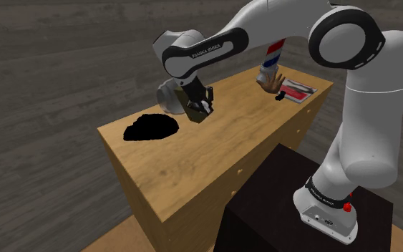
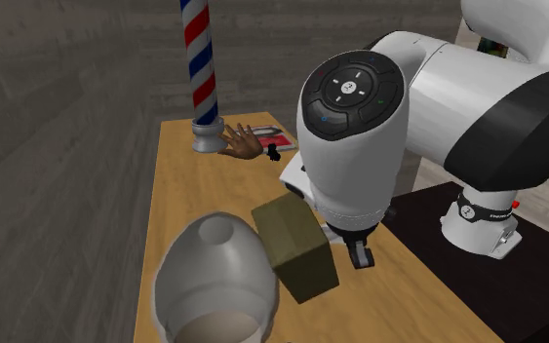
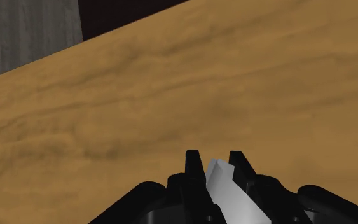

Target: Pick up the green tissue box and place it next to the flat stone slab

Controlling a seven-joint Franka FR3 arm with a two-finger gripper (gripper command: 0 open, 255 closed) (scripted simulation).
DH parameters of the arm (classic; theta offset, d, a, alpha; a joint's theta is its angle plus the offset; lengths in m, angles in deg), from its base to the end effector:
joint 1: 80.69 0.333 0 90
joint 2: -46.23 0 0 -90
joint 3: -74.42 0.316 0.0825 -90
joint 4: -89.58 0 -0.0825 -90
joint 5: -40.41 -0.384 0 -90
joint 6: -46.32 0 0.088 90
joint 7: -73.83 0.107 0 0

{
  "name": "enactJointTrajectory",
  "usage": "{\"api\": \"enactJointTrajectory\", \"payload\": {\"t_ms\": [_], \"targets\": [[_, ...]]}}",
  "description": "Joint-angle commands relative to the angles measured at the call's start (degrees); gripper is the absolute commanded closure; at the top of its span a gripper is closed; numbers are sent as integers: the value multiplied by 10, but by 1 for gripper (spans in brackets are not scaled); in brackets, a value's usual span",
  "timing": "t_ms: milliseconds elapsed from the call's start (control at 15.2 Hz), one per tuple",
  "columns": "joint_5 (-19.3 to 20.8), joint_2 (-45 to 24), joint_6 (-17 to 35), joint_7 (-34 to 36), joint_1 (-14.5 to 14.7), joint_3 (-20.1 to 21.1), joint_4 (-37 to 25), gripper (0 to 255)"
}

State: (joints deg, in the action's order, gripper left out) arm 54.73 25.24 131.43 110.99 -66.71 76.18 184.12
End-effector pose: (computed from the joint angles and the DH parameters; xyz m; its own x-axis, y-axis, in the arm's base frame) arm 0.5812 0.1328 0.3736 0.8861 -0.3743 -0.2733 -0.2146 -0.8541 0.4738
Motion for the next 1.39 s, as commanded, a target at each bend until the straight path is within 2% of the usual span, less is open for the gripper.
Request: {"api": "enactJointTrajectory", "payload": {"t_ms": [0,462,528,858,1122,1320], "targets": [[0,-8,10,2,0,0,4,255],[0,-8,10,2,0,0,4,255],[0,-8,10,2,0,0,4,0],[0,-8,10,2,0,0,4,0],[-2,-41,-70,-4,11,3,-108,0],[-2,-41,-70,-4,11,3,-108,0]]}}
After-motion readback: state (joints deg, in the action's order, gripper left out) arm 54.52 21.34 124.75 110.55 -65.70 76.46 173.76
